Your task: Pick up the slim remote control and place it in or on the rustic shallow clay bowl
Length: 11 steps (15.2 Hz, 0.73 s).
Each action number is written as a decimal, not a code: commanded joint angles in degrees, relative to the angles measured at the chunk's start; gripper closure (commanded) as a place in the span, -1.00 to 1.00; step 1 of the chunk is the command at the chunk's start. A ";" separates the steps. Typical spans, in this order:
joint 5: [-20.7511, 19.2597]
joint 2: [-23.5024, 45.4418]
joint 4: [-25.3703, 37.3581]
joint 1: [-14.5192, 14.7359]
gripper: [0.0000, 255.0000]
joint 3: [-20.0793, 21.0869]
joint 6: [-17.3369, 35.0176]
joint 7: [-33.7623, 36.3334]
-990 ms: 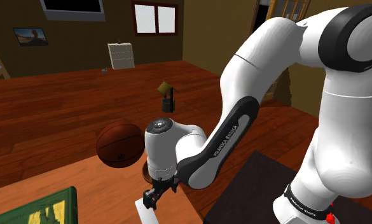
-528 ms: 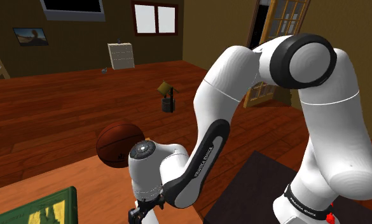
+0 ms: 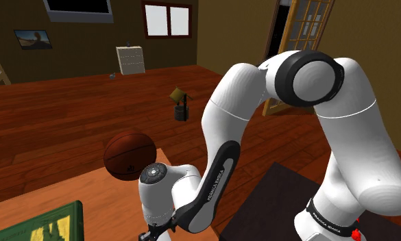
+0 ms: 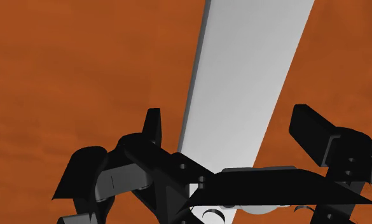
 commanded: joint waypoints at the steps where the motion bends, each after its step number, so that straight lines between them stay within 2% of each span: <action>1: -0.17 0.46 0.34 0.19 -1.00 -0.22 0.15 0.09; 6: -0.17 0.46 0.34 0.19 -1.00 -0.22 0.15 0.09; 7: -0.17 0.46 0.34 0.19 1.00 -0.22 0.15 0.09; 11: -0.17 0.46 0.35 0.19 1.00 -0.22 0.14 0.09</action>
